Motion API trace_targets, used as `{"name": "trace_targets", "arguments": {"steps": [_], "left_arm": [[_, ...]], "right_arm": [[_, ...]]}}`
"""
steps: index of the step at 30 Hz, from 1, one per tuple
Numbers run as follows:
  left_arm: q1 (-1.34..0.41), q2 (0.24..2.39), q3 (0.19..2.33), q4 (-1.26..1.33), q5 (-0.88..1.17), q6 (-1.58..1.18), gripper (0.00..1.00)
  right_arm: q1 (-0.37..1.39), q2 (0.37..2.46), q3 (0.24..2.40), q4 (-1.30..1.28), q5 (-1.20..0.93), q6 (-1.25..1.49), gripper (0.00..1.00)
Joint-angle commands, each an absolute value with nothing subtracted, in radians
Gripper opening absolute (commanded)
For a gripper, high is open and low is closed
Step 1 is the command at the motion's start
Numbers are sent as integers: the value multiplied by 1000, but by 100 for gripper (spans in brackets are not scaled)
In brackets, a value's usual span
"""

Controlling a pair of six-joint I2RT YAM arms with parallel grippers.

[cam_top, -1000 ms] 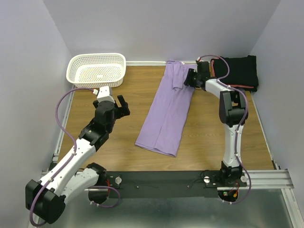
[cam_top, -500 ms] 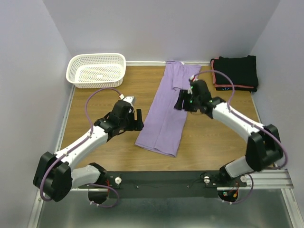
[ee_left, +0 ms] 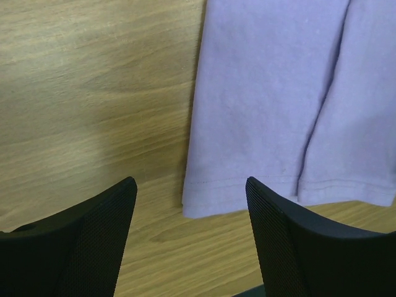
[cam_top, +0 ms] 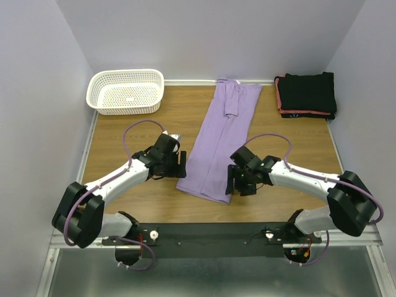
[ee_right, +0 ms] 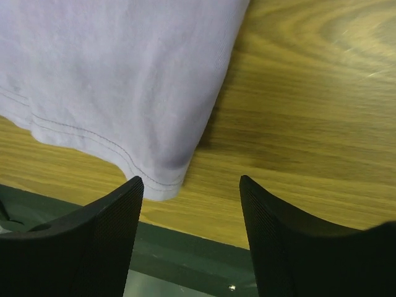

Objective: Fold and stack the t-shirts
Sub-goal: Fold the tshirt

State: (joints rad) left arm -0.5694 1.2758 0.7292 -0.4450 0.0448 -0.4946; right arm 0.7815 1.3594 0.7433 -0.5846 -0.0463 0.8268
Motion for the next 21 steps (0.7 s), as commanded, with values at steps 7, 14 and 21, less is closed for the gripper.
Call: {"name": "trace_targets", "arguments": {"steps": [7,14,21], "left_arm": [[-594,1342,719,-430,83,-483,78],[-601,1358,723,-436,71,-472,78],[-606,1364,726,-457,57,-466,75]], "right_arm": [[854,1453,776,-580,-45,893,71],[861,1482,770,-575,-44,896,61],[861,1496,765,-575,-64,894,37]]}}
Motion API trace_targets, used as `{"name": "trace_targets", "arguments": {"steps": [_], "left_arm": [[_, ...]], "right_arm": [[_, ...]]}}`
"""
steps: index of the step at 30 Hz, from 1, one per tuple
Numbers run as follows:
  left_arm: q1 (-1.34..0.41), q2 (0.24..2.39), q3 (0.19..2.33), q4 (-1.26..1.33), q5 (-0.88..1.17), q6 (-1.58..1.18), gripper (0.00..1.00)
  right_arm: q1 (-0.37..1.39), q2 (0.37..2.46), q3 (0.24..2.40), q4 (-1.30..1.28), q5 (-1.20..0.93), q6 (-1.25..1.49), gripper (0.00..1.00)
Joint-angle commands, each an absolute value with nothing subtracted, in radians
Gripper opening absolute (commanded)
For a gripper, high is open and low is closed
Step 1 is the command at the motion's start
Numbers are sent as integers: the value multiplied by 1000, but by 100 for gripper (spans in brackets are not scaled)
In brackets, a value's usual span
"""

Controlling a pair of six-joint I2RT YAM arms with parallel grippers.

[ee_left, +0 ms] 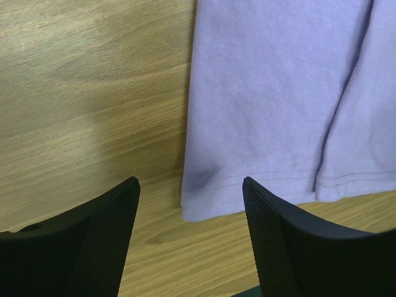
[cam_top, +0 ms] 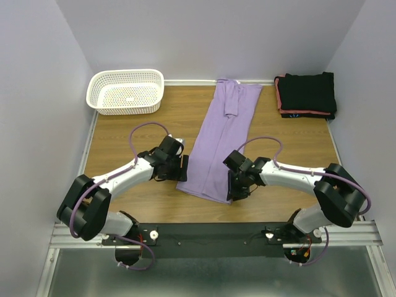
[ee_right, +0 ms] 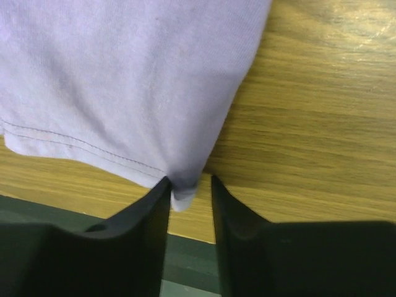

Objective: Fold and stack the t-shirts
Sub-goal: Fold the tshirt

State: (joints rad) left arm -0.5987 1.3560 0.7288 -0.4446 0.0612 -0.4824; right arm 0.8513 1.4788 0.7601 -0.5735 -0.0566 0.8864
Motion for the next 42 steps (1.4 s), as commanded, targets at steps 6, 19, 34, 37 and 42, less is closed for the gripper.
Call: {"name": "trace_targets", "arguments": {"steps": [6,19,34,37,42], "left_arm": [[-611,1370,727,-471,60,-459,73],[-644,1405,730,-477,60,-468,63],[-689,1445,723,-491,38,-488,31],[-690,1427,712,-503,40,-492,15],[-693,1361,701,-554,43,-505,1]], "right_arm": [[861,1479,753,-575,-67,899,21],[861,1477,758,-574,-69,887,11],[861,1465,756,-568,-74,871,8],[862,1453,761,-568,-75,862,6],[861,1439,753,-571,-146,813,1]]}}
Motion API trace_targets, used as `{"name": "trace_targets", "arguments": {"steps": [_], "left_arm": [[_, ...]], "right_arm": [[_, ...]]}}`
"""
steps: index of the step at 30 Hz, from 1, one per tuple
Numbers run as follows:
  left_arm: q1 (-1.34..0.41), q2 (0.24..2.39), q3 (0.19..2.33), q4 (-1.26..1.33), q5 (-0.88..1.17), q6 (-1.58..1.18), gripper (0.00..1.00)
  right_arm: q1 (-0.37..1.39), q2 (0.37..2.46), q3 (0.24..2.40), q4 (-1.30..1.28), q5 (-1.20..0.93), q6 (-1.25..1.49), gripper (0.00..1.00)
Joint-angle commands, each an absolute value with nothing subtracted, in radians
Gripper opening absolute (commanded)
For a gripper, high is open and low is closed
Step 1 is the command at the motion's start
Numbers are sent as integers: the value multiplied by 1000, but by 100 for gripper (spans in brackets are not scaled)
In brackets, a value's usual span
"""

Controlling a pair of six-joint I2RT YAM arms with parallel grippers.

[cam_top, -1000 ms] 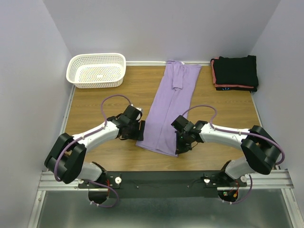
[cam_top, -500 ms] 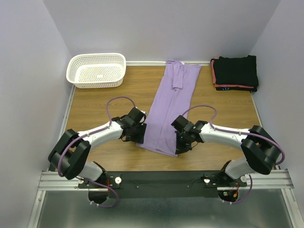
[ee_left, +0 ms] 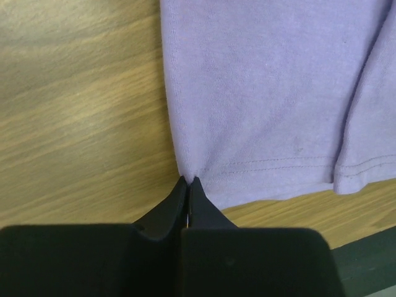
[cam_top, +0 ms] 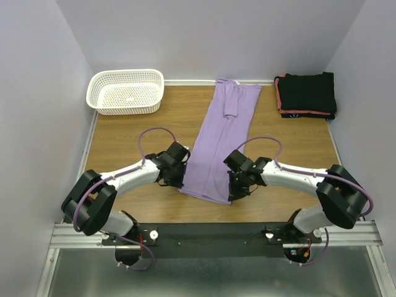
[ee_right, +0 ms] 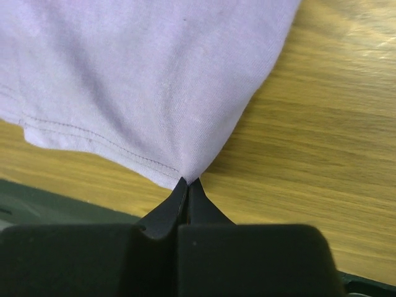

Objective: Fold and stack the t-shirts
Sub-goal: Fold the tshirt

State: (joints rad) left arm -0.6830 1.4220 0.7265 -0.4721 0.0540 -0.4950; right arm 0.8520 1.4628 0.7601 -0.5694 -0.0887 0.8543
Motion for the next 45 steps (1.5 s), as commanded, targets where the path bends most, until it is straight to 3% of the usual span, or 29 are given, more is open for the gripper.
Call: {"name": "trace_targets", "arguments": {"steps": [1,8,13,25,35,45], "left_arm": [[-692,1344,701,-570,57,-509,1],[-693,1194,721,-675,106,-525,0],[-689,1186,748,-663,123,-537,0],[-543,1555,1130,-502,105,-431,0],[-491,1842,1474,-433,101,-377,0],[-463,1990,1557,-368,103,-387,0]], "right_arm": [[862,1439,750,-575,-181,804,1],[864,1378,750,-635,-281,762,1],[859,1336,816,-713,-114,747,1],[577,1439,1078,-738,159,509,1],[417,1611,1218,-632,219,382,1],[373,1724,1239,-508,261,333,1]]}}
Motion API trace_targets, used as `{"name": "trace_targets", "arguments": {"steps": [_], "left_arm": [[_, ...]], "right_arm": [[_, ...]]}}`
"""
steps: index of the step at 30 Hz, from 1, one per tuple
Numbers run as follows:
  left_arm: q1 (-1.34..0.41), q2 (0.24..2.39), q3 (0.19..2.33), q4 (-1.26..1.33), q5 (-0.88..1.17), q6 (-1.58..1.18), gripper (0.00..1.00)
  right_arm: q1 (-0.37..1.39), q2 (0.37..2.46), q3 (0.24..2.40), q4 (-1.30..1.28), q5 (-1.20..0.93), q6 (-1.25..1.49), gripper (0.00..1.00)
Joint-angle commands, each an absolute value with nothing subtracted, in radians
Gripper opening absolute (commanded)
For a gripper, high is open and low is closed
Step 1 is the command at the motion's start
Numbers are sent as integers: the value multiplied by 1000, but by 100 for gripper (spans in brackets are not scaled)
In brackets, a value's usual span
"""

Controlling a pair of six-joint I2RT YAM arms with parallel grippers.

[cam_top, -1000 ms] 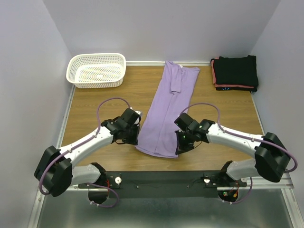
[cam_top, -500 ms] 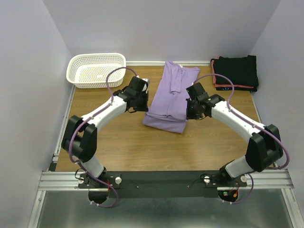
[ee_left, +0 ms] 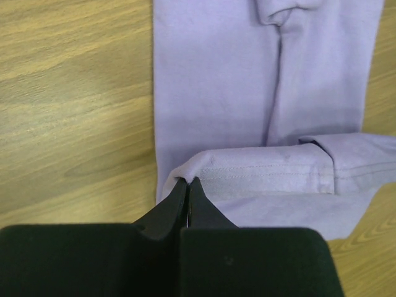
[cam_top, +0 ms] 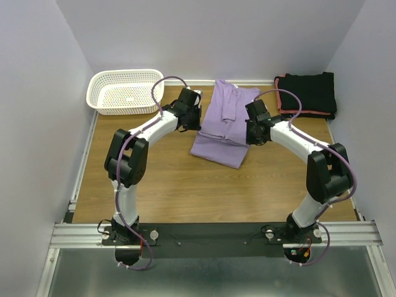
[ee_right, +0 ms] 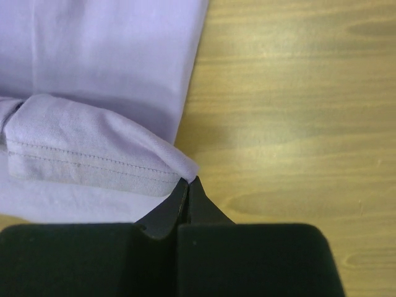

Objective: Fold and stack the t-shirts
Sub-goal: Fold the tshirt

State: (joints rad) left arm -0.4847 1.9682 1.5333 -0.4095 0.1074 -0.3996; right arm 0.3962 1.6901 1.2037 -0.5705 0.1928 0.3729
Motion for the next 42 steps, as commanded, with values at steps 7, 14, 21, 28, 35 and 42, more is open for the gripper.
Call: {"name": "trace_targets", "arguments": {"steps": [7,14,21,28,35,42], "left_arm": [[-445,2010,1536,-334,97,-413,0],[-442,2020,1552,-313,100,-413,0],[-440,2066,1592,-308,100,-405,0],[-440,2112,1626,-284,115,-390,0],[-442,2138,1641,-265,95,-382,0],[-442,2126,1631,-245,100,-379,16]], "right_arm": [[350,1767,1273,-468,249,308,0],[348,1802,1308,-439,224,291,1],[341,1861,1341,-416,235,276,1],[318,1907,1342,-384,236,265,1],[311,1948,1345,-364,226,258,1],[310,1933,1356,-359,227,241,9]]}}
